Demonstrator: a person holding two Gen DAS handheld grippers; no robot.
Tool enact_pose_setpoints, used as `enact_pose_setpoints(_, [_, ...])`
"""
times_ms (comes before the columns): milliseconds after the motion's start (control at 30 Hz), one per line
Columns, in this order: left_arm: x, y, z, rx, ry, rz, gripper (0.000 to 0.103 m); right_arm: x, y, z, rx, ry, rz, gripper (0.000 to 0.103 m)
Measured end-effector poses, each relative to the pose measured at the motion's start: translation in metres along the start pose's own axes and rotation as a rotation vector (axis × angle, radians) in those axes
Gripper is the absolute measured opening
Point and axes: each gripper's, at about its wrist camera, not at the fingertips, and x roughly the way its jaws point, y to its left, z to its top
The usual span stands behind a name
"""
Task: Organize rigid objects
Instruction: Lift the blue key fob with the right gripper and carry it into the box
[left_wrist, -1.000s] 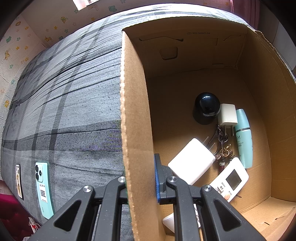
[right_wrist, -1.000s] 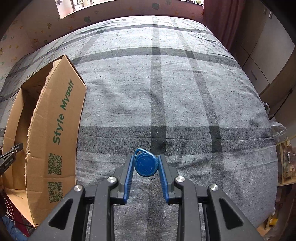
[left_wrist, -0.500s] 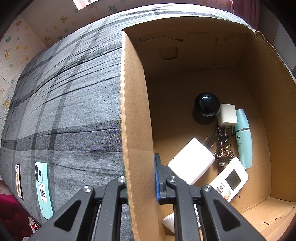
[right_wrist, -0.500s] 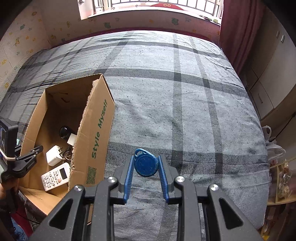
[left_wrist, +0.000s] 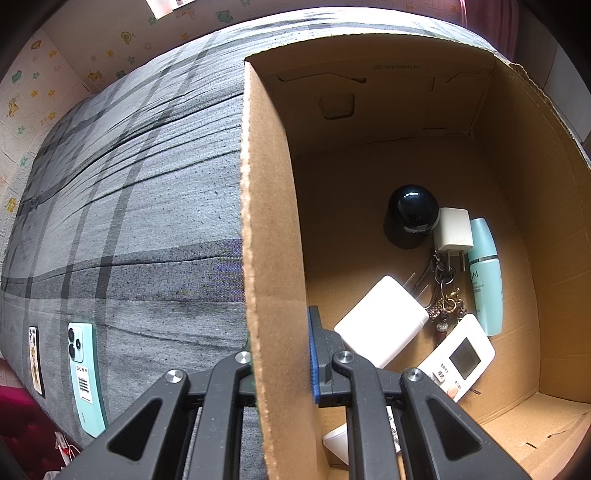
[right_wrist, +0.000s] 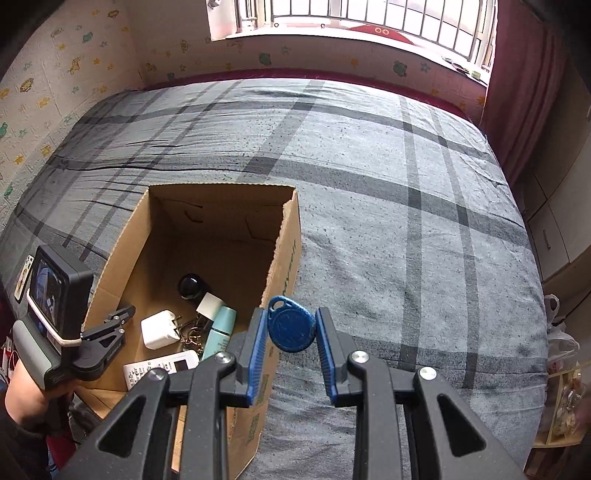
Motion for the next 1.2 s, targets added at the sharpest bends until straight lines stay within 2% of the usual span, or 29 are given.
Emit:
enact_pose_setpoints(400, [0.001, 0.000, -0.001, -0.002, 0.000, -0.002, 0.013, 0.031, 0.056, 0.018, -0.083, 0.026, 0.058, 0.028])
enact_pose_setpoints(667, [0.001, -0.001, -0.001, -0.002, 0.000, -0.003, 0.013, 0.066, 0.085, 0.019, -0.108, 0.082, 0.095, 0.028])
enact_pose_setpoints(1200, [0.001, -0.001, 0.000, -0.002, -0.001, -0.001, 0.013, 0.119, 0.105, 0.003, -0.126, 0.181, 0.087, 0.028])
